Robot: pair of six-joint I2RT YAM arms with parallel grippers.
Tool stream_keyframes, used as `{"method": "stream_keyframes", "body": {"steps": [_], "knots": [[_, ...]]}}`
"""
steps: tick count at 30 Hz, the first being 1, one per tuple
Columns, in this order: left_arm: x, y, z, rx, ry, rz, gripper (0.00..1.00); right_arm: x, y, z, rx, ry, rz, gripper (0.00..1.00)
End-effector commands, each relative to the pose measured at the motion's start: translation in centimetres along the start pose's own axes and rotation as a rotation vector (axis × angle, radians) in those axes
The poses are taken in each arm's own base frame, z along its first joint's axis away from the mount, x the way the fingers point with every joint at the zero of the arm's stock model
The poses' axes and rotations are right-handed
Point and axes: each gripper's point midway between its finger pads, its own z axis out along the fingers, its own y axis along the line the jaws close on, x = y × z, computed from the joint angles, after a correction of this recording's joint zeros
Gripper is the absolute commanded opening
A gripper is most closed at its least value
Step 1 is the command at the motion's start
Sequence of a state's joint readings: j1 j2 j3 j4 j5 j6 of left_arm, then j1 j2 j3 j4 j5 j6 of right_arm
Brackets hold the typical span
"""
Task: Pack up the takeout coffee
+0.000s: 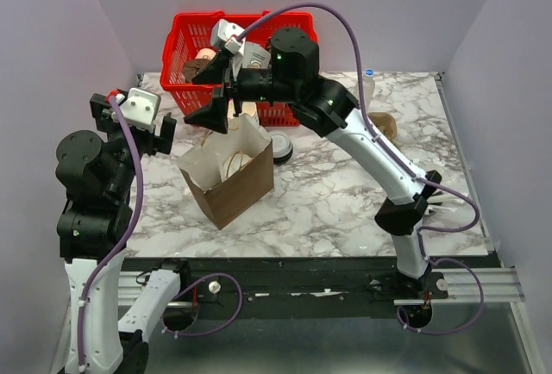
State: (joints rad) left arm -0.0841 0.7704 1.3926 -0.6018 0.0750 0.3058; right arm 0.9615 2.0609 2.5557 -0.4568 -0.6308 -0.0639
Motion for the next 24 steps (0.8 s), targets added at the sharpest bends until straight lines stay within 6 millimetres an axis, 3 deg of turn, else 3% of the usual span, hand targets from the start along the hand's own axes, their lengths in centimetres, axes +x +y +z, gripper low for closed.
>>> {"method": "stream_keyframes", "body": {"steps": [1, 3, 4, 5, 6, 7, 8, 11, 12, 13, 15, 16, 19, 24], "knots": [[0.4, -0.5, 0.1, 0.021, 0.003, -0.024, 0.91, -6.6, -1.5, -5.2, 0.242, -0.075, -0.144, 1.0], [0.5, -1.3, 0.6, 0.059, -0.008, -0.044, 0.91, -6.2, -2.3, -7.8, 0.341, -0.026, -0.179, 1.0], [0.6, -1.6, 0.8, 0.071, -0.011, -0.052, 0.92, -5.8, -4.1, -9.4, 0.444, 0.012, -0.218, 1.0], [0.6, -2.0, 1.0, 0.09, -0.021, -0.064, 0.92, -6.8, -4.0, -11.5, 0.498, 0.012, -0.245, 1.0], [1.0, -2.4, 1.5, 0.1, -0.01, -0.09, 0.93, -3.4, -5.2, -12.0, 0.555, 0.099, -0.228, 1.0], [1.2, -2.6, 1.7, 0.107, -0.007, -0.106, 0.97, -2.1, -7.3, -14.1, 0.712, 0.162, -0.218, 1.0], [1.3, -2.8, 2.0, 0.114, -0.007, -0.12, 0.98, -0.6, -8.1, -15.3, 0.768, 0.218, -0.204, 1.0], [1.9, -3.4, 3.2, 0.136, 0.005, -0.163, 0.99, 4.4, -8.9, -19.6, 0.904, 0.391, -0.116, 1.0], [2.2, -3.5, 3.7, 0.14, 0.017, -0.175, 0.99, 3.4, -8.1, -21.6, 0.938, 0.376, -0.118, 1.0], [2.3, -3.5, 4.1, 0.14, 0.022, -0.19, 0.99, 6.4, -8.2, -22.9, 0.95, 0.447, -0.101, 1.0], [2.4, -3.4, 4.9, 0.132, 0.03, -0.198, 0.99, 6.8, -7.9, -25.4, 1.006, 0.457, -0.08, 1.0], [2.5, -3.0, 5.2, 0.117, 0.034, -0.199, 0.99, 6.6, -7.9, -27.7, 1.089, 0.469, -0.083, 1.0], [2.9, -2.5, 6.0, 0.095, 0.047, -0.203, 0.99, 6.1, -7.6, -31.1, 1.232, 0.509, -0.074, 1.0], [5.1, -2.8, 6.9, 0.094, 0.091, -0.257, 0.99, 4.0, -7.2, -33.4, 1.31, 0.492, -0.104, 1.0]]}}
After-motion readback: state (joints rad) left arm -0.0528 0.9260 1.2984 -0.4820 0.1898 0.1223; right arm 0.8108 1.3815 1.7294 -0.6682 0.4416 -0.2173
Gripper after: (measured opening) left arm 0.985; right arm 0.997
